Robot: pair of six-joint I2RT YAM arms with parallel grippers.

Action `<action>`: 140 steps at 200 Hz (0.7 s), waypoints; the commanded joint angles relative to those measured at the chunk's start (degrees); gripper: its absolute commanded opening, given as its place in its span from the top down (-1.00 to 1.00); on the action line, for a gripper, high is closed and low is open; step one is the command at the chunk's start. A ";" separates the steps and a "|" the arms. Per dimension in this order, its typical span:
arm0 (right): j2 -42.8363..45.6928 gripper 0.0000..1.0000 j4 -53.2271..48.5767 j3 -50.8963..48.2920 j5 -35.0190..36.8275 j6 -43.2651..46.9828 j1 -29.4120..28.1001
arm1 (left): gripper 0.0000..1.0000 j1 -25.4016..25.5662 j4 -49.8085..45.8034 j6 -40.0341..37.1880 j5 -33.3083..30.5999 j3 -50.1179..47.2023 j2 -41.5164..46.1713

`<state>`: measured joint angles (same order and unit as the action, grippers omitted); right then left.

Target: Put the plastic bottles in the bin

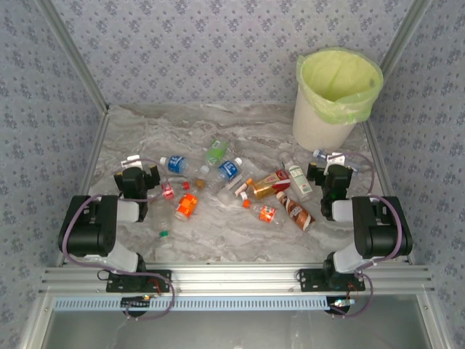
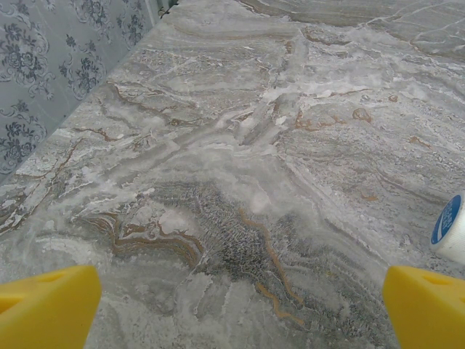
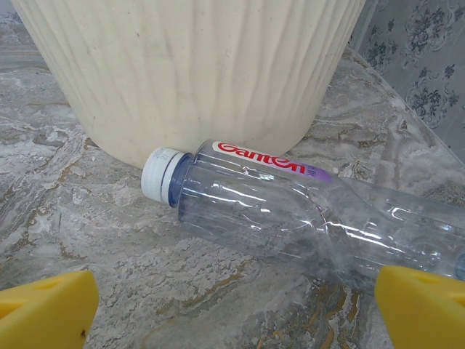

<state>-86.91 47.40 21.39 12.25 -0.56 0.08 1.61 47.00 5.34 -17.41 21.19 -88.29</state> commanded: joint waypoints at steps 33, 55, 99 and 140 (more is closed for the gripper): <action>2.90 -1.00 -1.14 -0.38 0.14 -0.30 0.04 | -0.99 -0.07 -2.01 -2.04 2.12 2.63 2.72; 7.63 -1.00 -6.16 0.18 0.79 -0.41 0.05 | -0.99 0.01 -11.10 -2.10 1.25 5.88 6.27; 19.15 -1.00 -24.37 5.07 -4.91 -2.44 0.10 | -0.99 0.25 -20.80 2.20 -0.66 7.55 17.07; 22.79 -1.00 -44.17 13.46 -10.41 -9.91 -0.72 | -0.99 0.56 -37.34 16.78 -1.22 11.32 26.58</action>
<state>-65.84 19.25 30.46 6.52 -4.51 0.05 1.67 22.00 11.51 -17.67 29.39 -66.43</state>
